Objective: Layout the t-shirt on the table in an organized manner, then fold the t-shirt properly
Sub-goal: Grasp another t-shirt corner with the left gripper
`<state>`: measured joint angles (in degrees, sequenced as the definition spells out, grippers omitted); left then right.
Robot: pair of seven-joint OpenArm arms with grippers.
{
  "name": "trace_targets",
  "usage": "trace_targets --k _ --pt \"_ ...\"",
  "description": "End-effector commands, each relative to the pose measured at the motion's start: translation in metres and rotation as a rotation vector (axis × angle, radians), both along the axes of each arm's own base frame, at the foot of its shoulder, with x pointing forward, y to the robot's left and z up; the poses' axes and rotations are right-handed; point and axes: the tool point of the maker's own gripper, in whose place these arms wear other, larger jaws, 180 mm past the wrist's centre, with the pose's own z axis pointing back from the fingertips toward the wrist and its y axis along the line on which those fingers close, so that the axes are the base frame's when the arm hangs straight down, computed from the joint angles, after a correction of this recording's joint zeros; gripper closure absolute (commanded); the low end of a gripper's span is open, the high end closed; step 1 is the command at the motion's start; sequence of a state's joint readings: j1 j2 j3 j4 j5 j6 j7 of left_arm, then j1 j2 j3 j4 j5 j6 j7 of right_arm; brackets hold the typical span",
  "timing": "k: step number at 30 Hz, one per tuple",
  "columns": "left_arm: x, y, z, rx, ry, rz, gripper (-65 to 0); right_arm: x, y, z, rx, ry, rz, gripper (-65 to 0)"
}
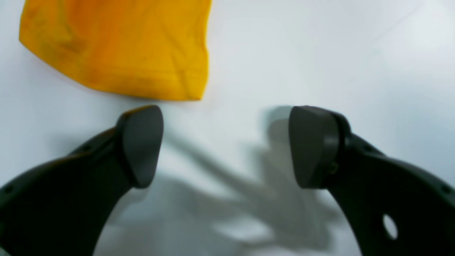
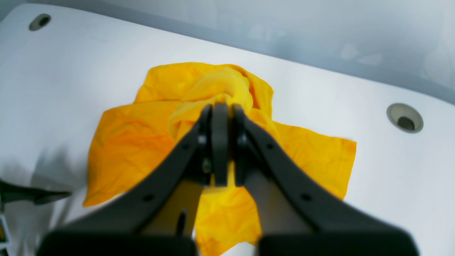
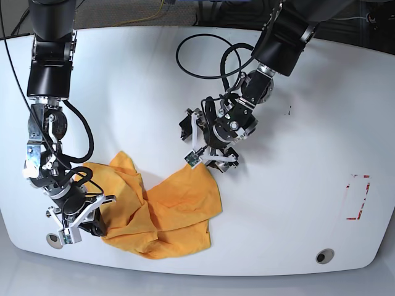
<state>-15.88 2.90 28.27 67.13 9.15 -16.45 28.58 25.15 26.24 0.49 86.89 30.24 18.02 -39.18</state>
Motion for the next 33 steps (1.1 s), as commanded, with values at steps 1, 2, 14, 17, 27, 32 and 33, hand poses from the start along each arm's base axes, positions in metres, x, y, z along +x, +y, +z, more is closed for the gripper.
trace_targets --k 1,2,14,17,27,32,33 --pt "0.021 -0.005 0.018 -0.018 -0.056 0.007 -52.8 0.004 -0.002 0.029 0.001 -0.087 0.002 0.0" --pt "0.022 -0.007 0.017 -0.022 -0.053 0.011 -52.8 0.003 -0.001 0.029 0.000 -0.088 0.004 0.0" --pt "0.046 0.008 0.004 0.020 -0.032 0.071 -52.8 0.001 -0.001 0.024 0.006 -0.077 0.005 0.0" --pt "0.052 0.009 0.003 0.011 -0.043 0.071 -52.8 0.000 -0.007 0.026 0.013 -0.082 -0.013 0.0" --pt "0.062 0.018 -0.005 0.036 -0.025 0.080 -52.7 0.002 -0.007 0.027 0.038 -0.089 -0.026 0.0" --pt "0.062 0.018 -0.006 0.039 -0.027 0.076 -51.1 0.002 -0.007 0.027 0.040 -0.090 -0.027 0.0" --pt "0.062 0.018 -0.006 0.039 -0.027 0.076 -49.3 0.002 -0.007 0.027 0.040 -0.090 -0.027 0.0"
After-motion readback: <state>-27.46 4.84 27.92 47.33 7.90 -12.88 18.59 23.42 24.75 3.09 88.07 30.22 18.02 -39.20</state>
